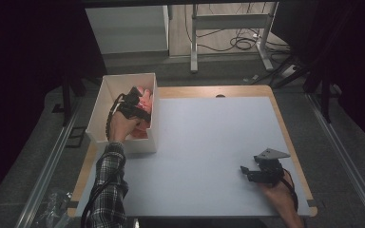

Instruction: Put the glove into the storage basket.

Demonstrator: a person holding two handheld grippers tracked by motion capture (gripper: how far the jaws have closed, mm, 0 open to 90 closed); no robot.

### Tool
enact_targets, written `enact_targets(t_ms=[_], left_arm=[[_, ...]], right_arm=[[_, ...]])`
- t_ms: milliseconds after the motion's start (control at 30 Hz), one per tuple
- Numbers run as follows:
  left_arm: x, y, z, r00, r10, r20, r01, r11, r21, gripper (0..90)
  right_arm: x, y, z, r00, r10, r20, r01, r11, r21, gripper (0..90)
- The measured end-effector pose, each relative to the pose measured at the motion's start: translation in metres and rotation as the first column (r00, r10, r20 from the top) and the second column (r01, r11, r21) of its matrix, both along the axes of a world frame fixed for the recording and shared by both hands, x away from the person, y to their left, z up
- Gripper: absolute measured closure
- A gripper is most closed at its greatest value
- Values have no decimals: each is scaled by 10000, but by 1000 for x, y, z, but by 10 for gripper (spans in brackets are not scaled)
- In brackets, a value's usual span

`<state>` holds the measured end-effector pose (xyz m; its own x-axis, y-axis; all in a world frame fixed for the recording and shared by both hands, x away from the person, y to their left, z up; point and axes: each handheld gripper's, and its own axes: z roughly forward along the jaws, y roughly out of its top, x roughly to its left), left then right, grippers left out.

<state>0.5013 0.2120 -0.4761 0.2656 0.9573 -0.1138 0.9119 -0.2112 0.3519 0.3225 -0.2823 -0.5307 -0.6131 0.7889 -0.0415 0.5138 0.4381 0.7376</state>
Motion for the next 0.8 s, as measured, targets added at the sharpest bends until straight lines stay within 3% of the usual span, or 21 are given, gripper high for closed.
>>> enact_targets(t_ms=[300, 500, 800], left_arm=[[-11, 4, 14, 9975, -171, 690, 179, 9998, -107, 99], [-18, 6, 21, 9922, -347, 1197, 348, 9994, 10, 98], [-30, 12, 28, 9817, -293, 1879, 357, 9989, -305, 89]], right_arm=[[0, 0, 0, 10000, -5, 2, 5, 10000, -1, 282], [0, 0, 0, 10000, -3, 0, 3, 10000, 2, 281], [0, 0, 0, 10000, 0, 1, 0, 10000, -1, 281]])
